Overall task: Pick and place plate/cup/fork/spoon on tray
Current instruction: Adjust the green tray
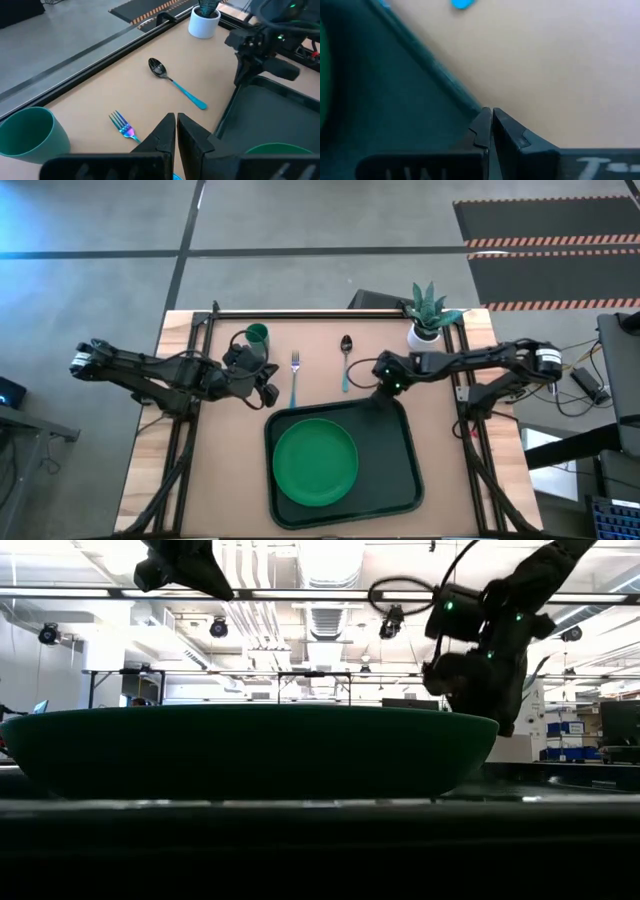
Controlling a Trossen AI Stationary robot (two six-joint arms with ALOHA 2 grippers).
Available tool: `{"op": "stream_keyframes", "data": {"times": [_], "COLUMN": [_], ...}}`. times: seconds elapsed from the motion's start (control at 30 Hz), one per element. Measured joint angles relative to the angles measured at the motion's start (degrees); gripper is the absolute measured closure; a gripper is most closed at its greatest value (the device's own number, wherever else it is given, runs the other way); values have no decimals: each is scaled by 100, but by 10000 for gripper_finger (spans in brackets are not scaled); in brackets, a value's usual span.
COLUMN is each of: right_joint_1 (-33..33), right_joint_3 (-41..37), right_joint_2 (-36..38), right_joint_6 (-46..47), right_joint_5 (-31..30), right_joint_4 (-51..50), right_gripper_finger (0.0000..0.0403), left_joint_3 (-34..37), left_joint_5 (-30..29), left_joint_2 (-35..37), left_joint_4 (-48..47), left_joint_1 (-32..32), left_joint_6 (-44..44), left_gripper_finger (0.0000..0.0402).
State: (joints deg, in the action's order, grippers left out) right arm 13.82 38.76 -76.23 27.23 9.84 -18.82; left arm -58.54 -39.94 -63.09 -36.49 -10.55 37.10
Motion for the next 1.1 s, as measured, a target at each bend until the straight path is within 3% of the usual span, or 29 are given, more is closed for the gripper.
{"op": "stream_keyframes", "data": {"times": [0.13,0.3,0.77,1.1], "right_joint_1": [-129,165,96,-267], "right_joint_3": [0,0,-15,-26], "right_joint_2": [127,173,-555,-330], "right_joint_6": [-144,-429,-447,-16], "right_joint_5": [-354,-683,-392,-180], "right_joint_4": [0,1,-5,-28], "right_gripper_finger": [394,394,394,394], "left_joint_3": [1,2,2,2], "left_joint_5": [0,-2,63,87], "left_joint_2": [0,0,0,0], "left_joint_4": [0,0,-2,-9], "left_joint_1": [0,0,0,1], "left_joint_6": [0,0,-2,-4], "left_gripper_finger": [402,402,402,402]}}
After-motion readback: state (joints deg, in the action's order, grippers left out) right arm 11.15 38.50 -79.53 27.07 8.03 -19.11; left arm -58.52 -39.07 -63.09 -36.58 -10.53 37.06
